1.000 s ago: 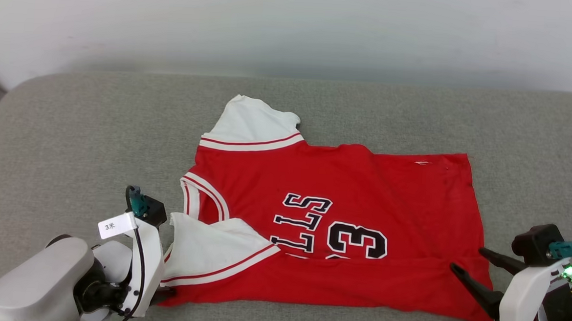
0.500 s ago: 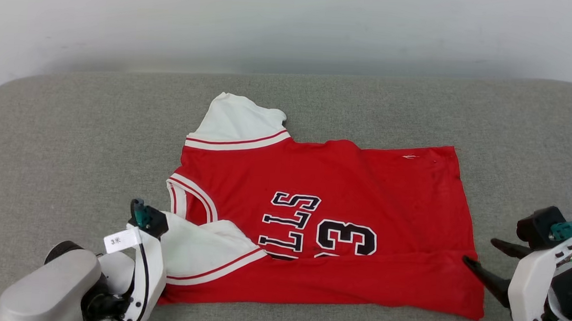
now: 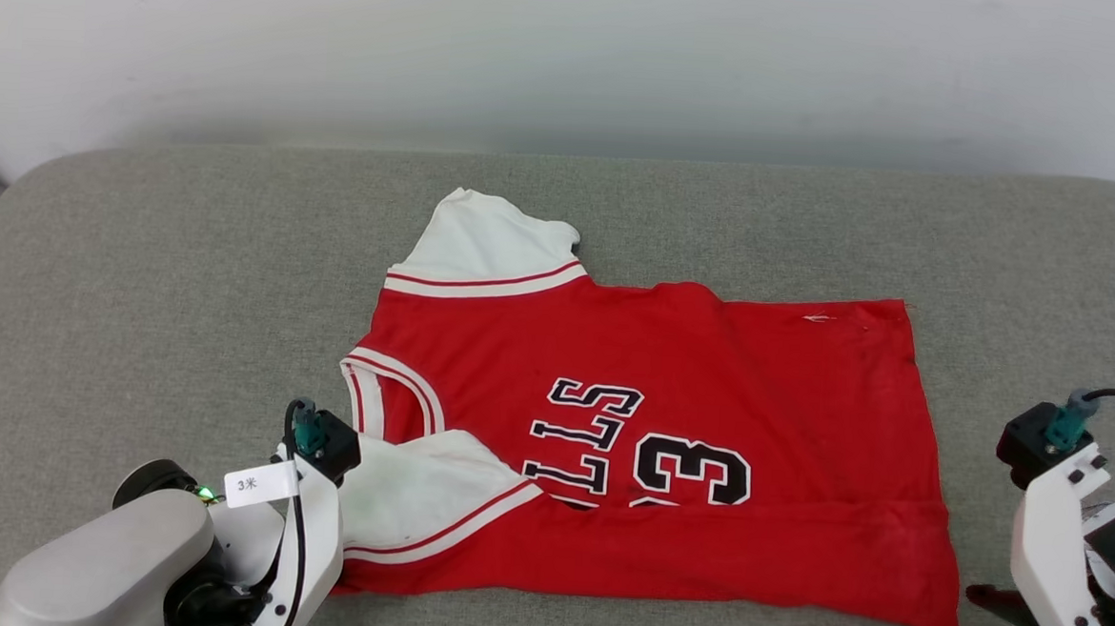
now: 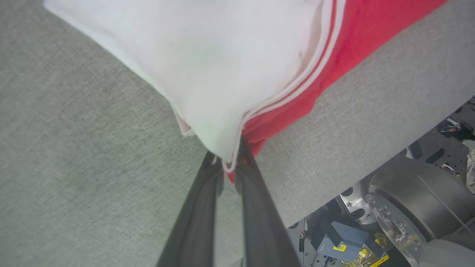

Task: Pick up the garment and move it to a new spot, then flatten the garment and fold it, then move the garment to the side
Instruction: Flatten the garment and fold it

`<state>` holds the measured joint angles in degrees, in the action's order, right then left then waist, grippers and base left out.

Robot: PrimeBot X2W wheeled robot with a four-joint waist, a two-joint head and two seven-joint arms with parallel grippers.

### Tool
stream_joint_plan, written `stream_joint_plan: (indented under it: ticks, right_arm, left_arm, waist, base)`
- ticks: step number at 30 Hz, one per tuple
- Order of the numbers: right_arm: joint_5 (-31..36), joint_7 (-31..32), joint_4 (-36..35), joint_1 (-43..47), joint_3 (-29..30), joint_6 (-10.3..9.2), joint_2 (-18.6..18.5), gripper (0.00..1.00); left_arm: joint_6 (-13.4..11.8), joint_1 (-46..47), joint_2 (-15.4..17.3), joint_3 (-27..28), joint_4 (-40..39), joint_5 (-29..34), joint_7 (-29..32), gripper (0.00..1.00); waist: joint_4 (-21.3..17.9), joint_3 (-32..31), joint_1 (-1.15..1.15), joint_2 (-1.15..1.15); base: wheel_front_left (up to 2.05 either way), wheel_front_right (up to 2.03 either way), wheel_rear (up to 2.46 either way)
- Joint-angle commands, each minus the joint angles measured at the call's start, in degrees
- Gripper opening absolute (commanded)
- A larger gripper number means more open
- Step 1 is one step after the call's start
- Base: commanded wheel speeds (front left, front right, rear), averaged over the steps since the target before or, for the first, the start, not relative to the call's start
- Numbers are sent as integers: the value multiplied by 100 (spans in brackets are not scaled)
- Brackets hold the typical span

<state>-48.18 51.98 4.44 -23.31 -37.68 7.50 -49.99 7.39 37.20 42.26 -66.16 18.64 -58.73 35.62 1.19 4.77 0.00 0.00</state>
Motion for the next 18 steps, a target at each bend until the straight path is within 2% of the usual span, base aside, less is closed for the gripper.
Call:
stream_joint_plan:
  ticks: [1, 4, 8, 11, 15, 16, 17, 18]
  right_arm:
    - [-16, 72, 159, -79, -48, -2, 199, 100]
    - [55, 63, 481, -64, -119, -2, 451, 100]
    - [72, -286, 1026, 23, -50, -2, 931, 100]
    - [135, -460, 1319, 163, -249, -1, 1205, 100]
    - [37, -592, 1521, 274, -522, 8, 1393, 100]
    - [15, -640, 1539, 266, -560, 8, 1397, 91]
    - [-6, -713, 1538, 237, -586, 8, 1379, 42]
    - [-6, -713, 1538, 237, -586, 8, 1379, 42]
  left_arm:
    - [1, 134, -2, -36, -40, 21, -55, 0]
    - [1, 210, -1, -87, -64, 32, -108, 0]
    - [2, 307, 23, -131, -75, 22, -193, 0]
    - [1, 348, 43, -173, -69, -9, -261, 0]
    - [1, 288, 47, -230, -29, -97, -350, 0]
    - [1, 258, 50, -243, -12, -117, -376, 0]
    - [1, 221, 49, -250, 5, -152, -407, 0]
    - [1, 221, 49, -250, 5, -152, -407, 0]
  waist:
    - [58, 92, 0, 0]
    - [115, 208, 0, 0]
    - [175, 374, 0, 0]
    - [202, 461, 0, 0]
    - [200, 482, 0, 0]
    - [191, 468, 0, 0]
    - [179, 442, 0, 0]
    - [179, 442, 0, 0]
  base:
    - [0, 0, 0]
    - [0, 0, 0]
    - [0, 0, 0]
    - [0, 0, 0]
    - [0, 0, 0]
    - [0, 0, 0]
    - [0, 0, 0]
    - [0, 0, 0]
